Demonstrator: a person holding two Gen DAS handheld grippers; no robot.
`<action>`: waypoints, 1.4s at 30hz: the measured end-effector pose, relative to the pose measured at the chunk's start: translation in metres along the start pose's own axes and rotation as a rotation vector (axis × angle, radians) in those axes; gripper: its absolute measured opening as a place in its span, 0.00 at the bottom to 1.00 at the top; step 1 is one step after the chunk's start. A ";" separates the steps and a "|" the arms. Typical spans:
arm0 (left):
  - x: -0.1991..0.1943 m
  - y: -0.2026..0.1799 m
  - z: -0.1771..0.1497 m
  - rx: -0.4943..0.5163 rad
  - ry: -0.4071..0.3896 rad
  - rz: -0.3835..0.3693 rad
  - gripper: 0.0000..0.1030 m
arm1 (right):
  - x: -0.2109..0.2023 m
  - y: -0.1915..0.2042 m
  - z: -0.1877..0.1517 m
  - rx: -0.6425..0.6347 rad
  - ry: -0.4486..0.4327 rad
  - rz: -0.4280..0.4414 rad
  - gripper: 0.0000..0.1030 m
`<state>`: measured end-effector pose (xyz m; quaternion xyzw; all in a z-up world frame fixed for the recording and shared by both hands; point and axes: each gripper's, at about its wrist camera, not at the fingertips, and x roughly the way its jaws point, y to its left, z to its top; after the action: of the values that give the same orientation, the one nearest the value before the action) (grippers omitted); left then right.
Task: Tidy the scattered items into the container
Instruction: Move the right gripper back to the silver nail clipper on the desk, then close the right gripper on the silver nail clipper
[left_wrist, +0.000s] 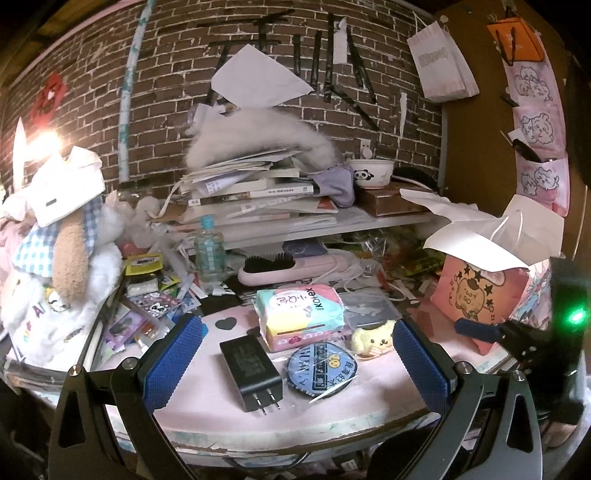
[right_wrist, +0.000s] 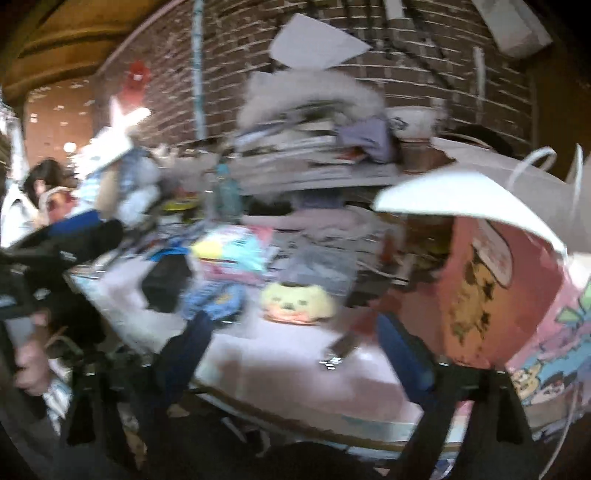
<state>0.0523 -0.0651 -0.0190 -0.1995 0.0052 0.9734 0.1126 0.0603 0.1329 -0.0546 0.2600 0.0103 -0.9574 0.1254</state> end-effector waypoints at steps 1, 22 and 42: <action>0.000 0.000 0.000 0.001 0.000 -0.001 1.00 | 0.004 -0.001 -0.002 0.001 0.009 -0.014 0.74; 0.002 -0.005 -0.001 0.005 0.005 -0.002 1.00 | 0.043 -0.018 -0.023 0.033 0.068 -0.193 0.28; 0.004 -0.008 0.000 0.005 0.004 -0.001 1.00 | 0.040 -0.017 -0.027 0.009 0.049 -0.131 0.17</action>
<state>0.0510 -0.0562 -0.0204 -0.2013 0.0079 0.9729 0.1138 0.0356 0.1424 -0.0987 0.2827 0.0262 -0.9569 0.0612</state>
